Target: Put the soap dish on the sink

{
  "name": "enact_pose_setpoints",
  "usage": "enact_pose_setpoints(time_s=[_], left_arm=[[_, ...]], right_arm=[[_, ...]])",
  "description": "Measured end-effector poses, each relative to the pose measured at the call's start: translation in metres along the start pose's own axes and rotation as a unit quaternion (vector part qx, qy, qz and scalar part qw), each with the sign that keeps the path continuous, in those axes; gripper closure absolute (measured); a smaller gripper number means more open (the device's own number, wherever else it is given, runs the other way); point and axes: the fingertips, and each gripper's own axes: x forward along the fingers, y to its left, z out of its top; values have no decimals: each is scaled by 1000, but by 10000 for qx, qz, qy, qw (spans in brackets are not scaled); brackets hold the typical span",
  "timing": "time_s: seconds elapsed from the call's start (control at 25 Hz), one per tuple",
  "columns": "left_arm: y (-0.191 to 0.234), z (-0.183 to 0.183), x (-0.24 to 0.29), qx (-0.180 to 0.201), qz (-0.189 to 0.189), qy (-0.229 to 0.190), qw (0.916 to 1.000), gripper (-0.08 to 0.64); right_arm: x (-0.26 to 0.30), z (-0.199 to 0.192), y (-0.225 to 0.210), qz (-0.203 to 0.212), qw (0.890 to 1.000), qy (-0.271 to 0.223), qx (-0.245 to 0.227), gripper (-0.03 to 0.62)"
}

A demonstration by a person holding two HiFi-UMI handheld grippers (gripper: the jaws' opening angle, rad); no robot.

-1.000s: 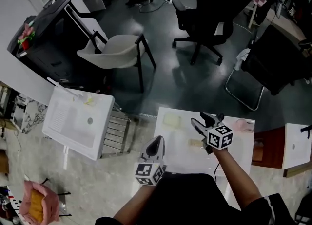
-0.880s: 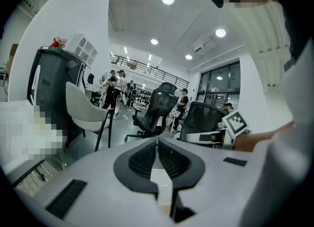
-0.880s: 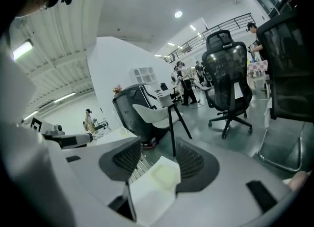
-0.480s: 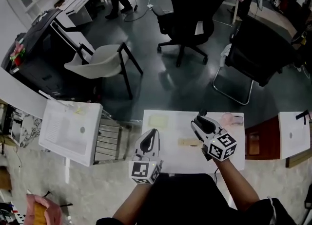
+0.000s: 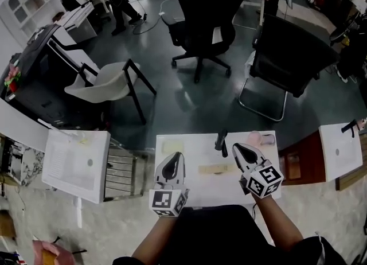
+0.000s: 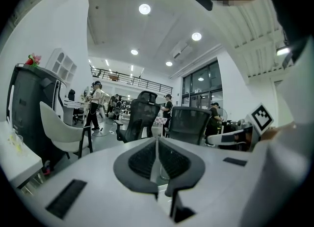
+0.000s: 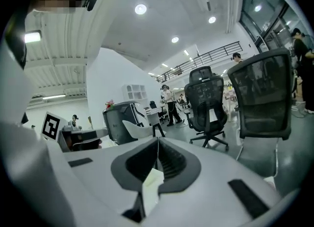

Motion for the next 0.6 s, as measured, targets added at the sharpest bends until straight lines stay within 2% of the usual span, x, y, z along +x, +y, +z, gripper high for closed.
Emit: enact_pose_setpoints(time_s=[0.36,0.6], left_arm=[[-4,-4,10,-111,7,-4,9999,540],[1,-5,13,-146,67,-9,9999,540]], right_arm=[[-22,12,-34,-516,9986,-119,-57,592],[-30,21,-44,-798,9961,-168,-322,594]])
